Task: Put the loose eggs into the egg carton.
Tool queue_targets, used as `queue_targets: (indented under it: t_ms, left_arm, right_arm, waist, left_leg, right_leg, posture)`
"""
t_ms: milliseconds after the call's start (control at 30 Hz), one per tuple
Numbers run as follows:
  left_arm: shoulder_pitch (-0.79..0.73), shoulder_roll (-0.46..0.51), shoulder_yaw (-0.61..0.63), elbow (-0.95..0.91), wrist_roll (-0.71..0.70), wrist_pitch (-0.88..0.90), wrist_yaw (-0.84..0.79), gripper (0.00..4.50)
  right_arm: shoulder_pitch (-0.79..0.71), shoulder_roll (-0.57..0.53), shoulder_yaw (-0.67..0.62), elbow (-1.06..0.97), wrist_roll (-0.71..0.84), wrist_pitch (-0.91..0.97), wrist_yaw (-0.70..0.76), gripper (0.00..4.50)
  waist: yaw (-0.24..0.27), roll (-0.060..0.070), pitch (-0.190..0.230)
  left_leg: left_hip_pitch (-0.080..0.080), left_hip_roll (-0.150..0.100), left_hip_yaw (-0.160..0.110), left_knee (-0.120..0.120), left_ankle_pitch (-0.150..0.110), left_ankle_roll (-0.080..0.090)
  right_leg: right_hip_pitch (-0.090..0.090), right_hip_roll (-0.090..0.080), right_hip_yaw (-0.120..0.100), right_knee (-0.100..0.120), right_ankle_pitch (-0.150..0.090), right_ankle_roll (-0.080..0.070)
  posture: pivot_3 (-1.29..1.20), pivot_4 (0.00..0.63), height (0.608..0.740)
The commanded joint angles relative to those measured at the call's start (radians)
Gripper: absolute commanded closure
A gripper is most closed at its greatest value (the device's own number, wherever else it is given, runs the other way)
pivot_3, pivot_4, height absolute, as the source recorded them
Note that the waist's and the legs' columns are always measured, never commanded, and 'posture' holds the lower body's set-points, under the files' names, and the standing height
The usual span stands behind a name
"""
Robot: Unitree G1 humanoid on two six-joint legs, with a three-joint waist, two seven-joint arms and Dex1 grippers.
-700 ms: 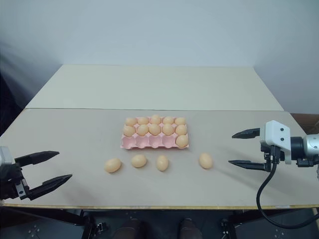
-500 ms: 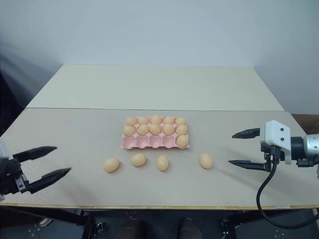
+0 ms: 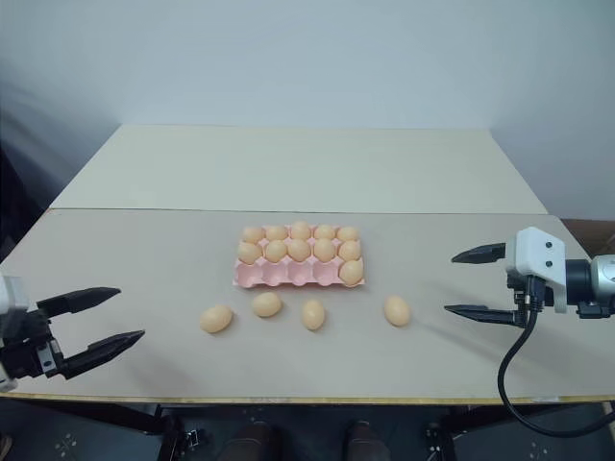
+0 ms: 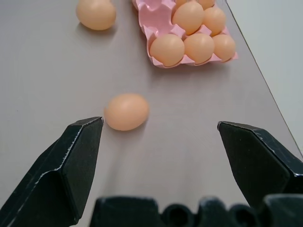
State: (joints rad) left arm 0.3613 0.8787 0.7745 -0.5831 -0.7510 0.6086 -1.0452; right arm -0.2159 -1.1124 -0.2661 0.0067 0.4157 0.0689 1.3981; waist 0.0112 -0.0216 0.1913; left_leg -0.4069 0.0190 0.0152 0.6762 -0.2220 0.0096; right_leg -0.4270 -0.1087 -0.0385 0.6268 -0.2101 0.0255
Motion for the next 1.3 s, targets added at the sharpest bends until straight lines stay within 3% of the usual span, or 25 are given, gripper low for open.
queue_targets:
  t_ms: [33, 333, 667, 1000, 1133, 1267, 1300]
  left_arm:
    - [-0.038, 0.027, -0.047, 0.022, 0.005, -0.028, -0.018, 0.02]
    - [-0.113, 0.043, -0.171, 0.003, -0.001, -0.023, -0.026, 0.02]
    - [-0.108, 0.043, -0.156, -0.018, -0.014, -0.013, -0.032, 0.02]
    - [-0.091, 0.045, -0.132, -0.021, -0.015, -0.012, -0.036, 0.02]
    - [-0.093, 0.044, -0.136, -0.015, -0.014, -0.017, -0.04, 0.0]
    - [-0.103, 0.038, -0.144, -0.009, -0.022, -0.022, -0.047, 0.0]
    - [-0.105, 0.035, -0.146, -0.006, -0.024, -0.023, -0.049, 0.0]
  right_arm:
    - [0.014, 0.021, -0.01, -0.077, 0.022, 0.024, -0.031, 0.0]
    - [-0.001, 0.109, 0.161, -0.129, -0.106, 0.056, -0.159, 0.0]
    - [-0.109, 0.225, 0.287, -0.005, -0.215, 0.042, -0.234, 0.0]
    - [-0.133, 0.244, 0.337, 0.09, -0.261, 0.025, -0.216, 0.0]
    - [-0.129, 0.247, 0.339, 0.099, -0.262, 0.025, -0.214, 0.87]
    - [-0.123, 0.246, 0.34, 0.098, -0.276, 0.016, -0.227, 2.24]
    - [-0.121, 0.244, 0.34, 0.096, -0.277, 0.011, -0.225, 2.24]
  waist:
    - [0.0, 0.0, 0.0]
    - [-0.002, 0.0, 0.0]
    - [-0.001, 0.0, 0.0]
    - [0.0, 0.0, 0.0]
    - [0.0, 0.0, 0.0]
    - [-0.001, 0.0, 0.0]
    - [-0.001, 0.0, 0.0]
  left_leg:
    - [0.0, 0.0, 0.0, 0.0, 0.0, 0.0]
    - [0.0, 0.0, 0.0, 0.0, 0.0, 0.0]
    - [0.0, 0.0, 0.0, 0.0, 0.0, 0.0]
    - [0.0, 0.0, 0.0, 0.0, 0.0, 0.0]
    - [0.0, 0.0, 0.0, 0.0, 0.0, 0.0]
    - [0.0, 0.0, 0.0, 0.0, 0.0, 0.0]
    - [0.0, 0.0, 0.0, 0.0, 0.0, 0.0]
  right_leg:
    - [0.0, 0.0, 0.0, 0.0, 0.0, 0.0]
    - [0.0, 0.0, 0.0, 0.0, 0.0, 0.0]
    - [0.0, 0.001, 0.0, 0.0, 0.001, 0.0]
    - [0.0, 0.001, 0.0, 0.0, 0.001, 0.0]
    - [0.001, 0.001, 0.0, 0.0, 0.001, 0.0]
    - [0.001, 0.001, 0.0, 0.0, 0.001, 0.0]
    - [0.001, 0.001, 0.0, 0.0, 0.001, 0.0]
  posture:
    - [0.0, 0.15, 0.74]
    - [0.0, 0.15, 0.74]
    - [0.0, 0.15, 0.74]
    - [0.0, 0.15, 0.74]
    - [0.0, 0.15, 0.74]
    - [0.0, 0.15, 0.74]
    - [0.0, 0.15, 0.74]
